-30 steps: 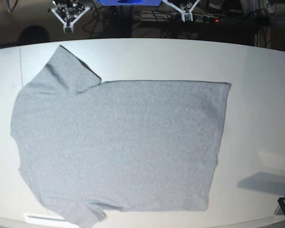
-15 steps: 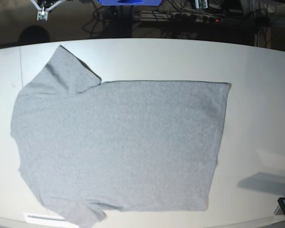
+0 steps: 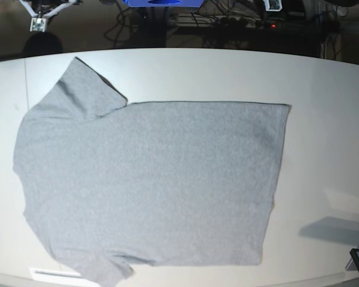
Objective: Fold the T-shirt properly
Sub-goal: 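Move the right gripper toward the grey shirt's shoulder corner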
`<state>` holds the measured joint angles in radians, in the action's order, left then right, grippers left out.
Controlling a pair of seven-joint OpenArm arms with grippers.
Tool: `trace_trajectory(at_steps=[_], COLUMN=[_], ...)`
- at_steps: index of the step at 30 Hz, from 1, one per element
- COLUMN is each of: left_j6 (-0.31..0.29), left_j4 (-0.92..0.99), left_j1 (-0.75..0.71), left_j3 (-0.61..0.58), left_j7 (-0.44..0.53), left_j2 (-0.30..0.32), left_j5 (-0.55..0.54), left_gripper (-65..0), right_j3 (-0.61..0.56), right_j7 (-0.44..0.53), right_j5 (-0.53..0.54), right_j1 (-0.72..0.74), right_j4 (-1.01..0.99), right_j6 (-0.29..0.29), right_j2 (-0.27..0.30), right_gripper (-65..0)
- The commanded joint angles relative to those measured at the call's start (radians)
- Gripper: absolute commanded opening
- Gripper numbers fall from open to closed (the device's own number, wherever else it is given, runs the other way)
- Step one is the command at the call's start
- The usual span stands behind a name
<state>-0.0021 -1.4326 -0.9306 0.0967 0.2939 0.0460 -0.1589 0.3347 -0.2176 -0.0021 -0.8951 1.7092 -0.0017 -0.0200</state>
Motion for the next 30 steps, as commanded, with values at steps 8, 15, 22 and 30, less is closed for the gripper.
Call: trace_trajectory(at_steps=[8,15,22,30], left_j6=[0.006,0.006,0.006,0.006], left_j4=[-0.201,-0.366,-0.405,-0.4], left_j1=[-0.087,-0.098,-0.029,-0.008], left_j3=[0.061,0.061,0.057,0.061], left_j7=[0.021,0.021,0.011,0.011], left_j2=[0.004,0.005,0.073,0.087], left_j5=[-0.001,-0.001,-0.001,-0.003], left_gripper=[-65.0,-65.0,-65.0,-65.0], right_j3=[0.033,0.028,0.036,0.043], right_j7=[-0.022,-0.022,-0.105,-0.3], right_j5=[-0.003,-0.002,0.001,0.096], right_j1=[-0.028,0.003,0.132,0.222], right_j4=[0.214,0.256,0.282,0.289], right_j6=[-0.002,0.009,0.256,0.372], right_j2=[-0.014,-0.01,-0.071,-0.074], right_gripper=[-65.0,-65.0,-65.0,-65.0])
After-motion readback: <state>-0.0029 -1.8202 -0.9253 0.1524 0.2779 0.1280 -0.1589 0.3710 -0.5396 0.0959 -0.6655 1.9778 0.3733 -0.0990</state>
